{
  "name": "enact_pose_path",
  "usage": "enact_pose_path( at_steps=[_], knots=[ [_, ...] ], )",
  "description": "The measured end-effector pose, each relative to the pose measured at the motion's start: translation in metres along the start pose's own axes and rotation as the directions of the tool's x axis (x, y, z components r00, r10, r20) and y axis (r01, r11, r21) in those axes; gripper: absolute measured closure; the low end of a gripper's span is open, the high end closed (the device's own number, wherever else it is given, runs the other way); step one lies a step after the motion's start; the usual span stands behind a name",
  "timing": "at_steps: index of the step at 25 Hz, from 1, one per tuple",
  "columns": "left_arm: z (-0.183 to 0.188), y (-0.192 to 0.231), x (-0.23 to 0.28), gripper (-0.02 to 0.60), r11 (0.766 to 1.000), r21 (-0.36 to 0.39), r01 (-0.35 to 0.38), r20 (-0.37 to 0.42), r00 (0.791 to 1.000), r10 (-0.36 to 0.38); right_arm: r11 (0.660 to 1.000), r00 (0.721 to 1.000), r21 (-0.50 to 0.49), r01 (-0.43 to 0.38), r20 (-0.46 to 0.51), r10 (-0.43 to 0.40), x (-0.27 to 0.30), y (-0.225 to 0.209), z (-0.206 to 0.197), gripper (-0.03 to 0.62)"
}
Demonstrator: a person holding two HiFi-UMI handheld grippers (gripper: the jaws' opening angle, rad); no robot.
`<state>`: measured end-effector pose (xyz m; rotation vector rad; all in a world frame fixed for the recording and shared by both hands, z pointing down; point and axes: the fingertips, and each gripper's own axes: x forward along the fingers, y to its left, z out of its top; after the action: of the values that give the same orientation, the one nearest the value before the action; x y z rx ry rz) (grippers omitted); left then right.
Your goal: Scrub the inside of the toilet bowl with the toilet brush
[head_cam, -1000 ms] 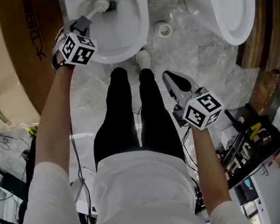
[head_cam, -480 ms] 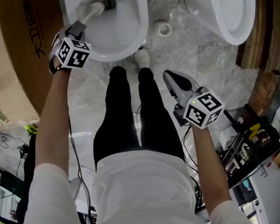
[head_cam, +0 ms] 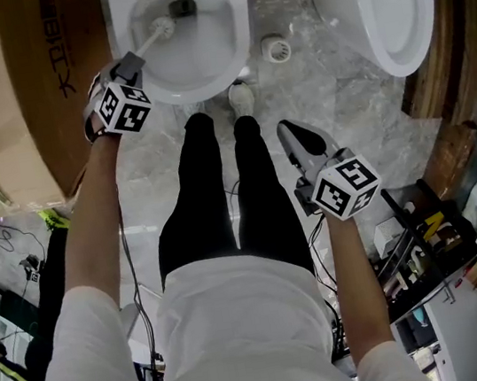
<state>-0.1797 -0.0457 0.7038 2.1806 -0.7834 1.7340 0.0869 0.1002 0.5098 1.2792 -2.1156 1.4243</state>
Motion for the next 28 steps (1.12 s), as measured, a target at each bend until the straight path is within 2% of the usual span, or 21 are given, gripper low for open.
enact_pose_path(
  at_steps=[16, 28],
  knots=[
    [-0.007, -0.063, -0.003, 0.434, 0.998, 0.025, 0.054, -0.027, 0.998, -0.053, 1.000, 1.000, -0.008, -0.010, -0.006, 0.010, -0.016, -0.012, -0.005, 0.594],
    [0.032, -0.094, 0.003, 0.434, 0.995, 0.070, 0.074, -0.006, 0.997, -0.074, 1.000, 1.000, 0.010, -0.007, 0.001, 0.007, -0.029, -0.027, -0.009, 0.594]
  ],
)
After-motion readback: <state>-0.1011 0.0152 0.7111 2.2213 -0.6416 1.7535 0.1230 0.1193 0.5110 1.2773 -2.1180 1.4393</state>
